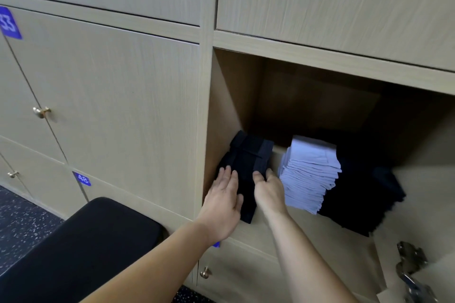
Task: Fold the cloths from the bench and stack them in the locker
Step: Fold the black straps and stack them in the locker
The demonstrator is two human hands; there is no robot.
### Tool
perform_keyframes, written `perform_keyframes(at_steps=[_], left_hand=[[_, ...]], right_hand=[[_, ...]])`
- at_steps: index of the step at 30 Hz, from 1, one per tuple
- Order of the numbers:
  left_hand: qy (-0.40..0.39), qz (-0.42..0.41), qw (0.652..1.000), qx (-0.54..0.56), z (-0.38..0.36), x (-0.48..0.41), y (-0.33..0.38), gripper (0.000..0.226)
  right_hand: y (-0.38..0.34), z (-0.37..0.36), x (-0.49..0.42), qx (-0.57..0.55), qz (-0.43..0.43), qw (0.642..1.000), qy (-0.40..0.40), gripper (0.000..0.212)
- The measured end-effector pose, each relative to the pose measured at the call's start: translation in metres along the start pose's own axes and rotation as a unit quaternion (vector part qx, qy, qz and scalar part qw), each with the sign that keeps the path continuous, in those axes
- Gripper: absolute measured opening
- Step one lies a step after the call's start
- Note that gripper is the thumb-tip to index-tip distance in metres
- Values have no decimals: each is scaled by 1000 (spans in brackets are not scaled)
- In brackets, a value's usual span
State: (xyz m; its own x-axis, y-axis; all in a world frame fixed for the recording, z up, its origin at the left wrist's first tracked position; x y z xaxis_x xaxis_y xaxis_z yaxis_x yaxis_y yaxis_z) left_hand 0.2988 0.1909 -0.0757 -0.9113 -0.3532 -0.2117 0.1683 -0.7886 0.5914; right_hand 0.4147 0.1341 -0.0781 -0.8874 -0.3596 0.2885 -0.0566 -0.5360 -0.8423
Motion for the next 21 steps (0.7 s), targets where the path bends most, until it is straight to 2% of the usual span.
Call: perform_keyframes(at_steps=[5,9,15,21], left_hand=[[-15,5,1000,16,18,26,22,61],[4,21,1000,0,47,66,36,64],[66,63,986,-141,110,159,43,67],[115,153,956,-220,165,306,31,67]], right_hand=[[-2,18,21,-42,-14,999,29,54],[-7,31,62,-3,2,1000,15,59],[-31,7,166,73,124,987,-66,71],[-37,-55,289,187,270,933,-149,72]])
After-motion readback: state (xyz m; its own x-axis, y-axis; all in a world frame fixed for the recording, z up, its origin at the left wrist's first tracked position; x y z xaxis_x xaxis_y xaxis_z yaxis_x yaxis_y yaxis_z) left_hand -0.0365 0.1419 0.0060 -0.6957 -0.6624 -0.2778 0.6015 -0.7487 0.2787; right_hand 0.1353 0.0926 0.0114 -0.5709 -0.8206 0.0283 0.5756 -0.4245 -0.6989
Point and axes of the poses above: each hand's wrist, its own x-axis away from the middle knuckle, its own z-axis out of the back of the hand, y = z × x, the point moved 4 cm from there along -x, towards the middle knuckle, and after that the axes turned 12 degrees about -z, right-handed, at the moved point
